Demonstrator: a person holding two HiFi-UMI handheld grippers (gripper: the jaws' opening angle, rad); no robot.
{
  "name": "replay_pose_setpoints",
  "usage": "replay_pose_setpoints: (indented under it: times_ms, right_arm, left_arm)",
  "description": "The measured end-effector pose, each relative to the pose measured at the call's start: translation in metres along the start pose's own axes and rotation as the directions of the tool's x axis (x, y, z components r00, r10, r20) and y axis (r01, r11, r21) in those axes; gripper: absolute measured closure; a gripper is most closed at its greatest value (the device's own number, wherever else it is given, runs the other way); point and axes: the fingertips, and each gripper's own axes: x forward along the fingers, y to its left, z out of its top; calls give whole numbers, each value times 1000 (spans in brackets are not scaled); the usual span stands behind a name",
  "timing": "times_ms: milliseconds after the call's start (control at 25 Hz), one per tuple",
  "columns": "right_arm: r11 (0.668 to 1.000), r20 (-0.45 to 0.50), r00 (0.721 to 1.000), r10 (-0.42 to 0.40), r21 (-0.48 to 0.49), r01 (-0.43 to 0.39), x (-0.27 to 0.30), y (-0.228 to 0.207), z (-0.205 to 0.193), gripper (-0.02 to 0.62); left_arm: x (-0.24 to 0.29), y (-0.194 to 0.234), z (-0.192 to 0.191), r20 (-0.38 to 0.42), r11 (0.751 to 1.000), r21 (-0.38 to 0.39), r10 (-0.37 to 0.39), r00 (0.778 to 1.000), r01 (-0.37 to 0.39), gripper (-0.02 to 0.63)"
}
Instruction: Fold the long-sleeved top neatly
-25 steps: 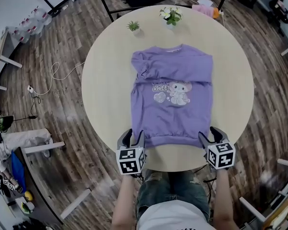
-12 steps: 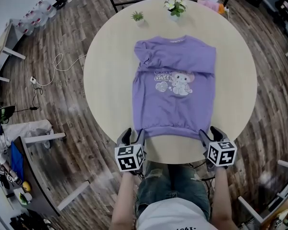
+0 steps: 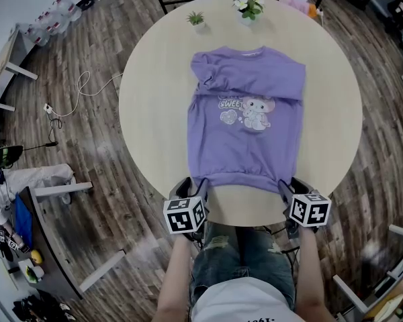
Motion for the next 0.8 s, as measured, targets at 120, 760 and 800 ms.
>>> replay_pose_setpoints:
  times_ms: [120,760,800]
  right_arm:
    - [1000,2,1000,-4,-14,4,1,1,-1,414]
    - [998,-64,998,5,-59,-9,-15,10,-5,508]
    - [998,-74,997,5,-66,-10,-17,11,-5,508]
  left_arm:
    - [1,0,-1,-10,1000,7,8,1000,-7,388]
    - [-10,-20,1,-38,995,72,-70,997,72,570]
    - [-12,-21,-1,-46,994,81,-74,996,77,571]
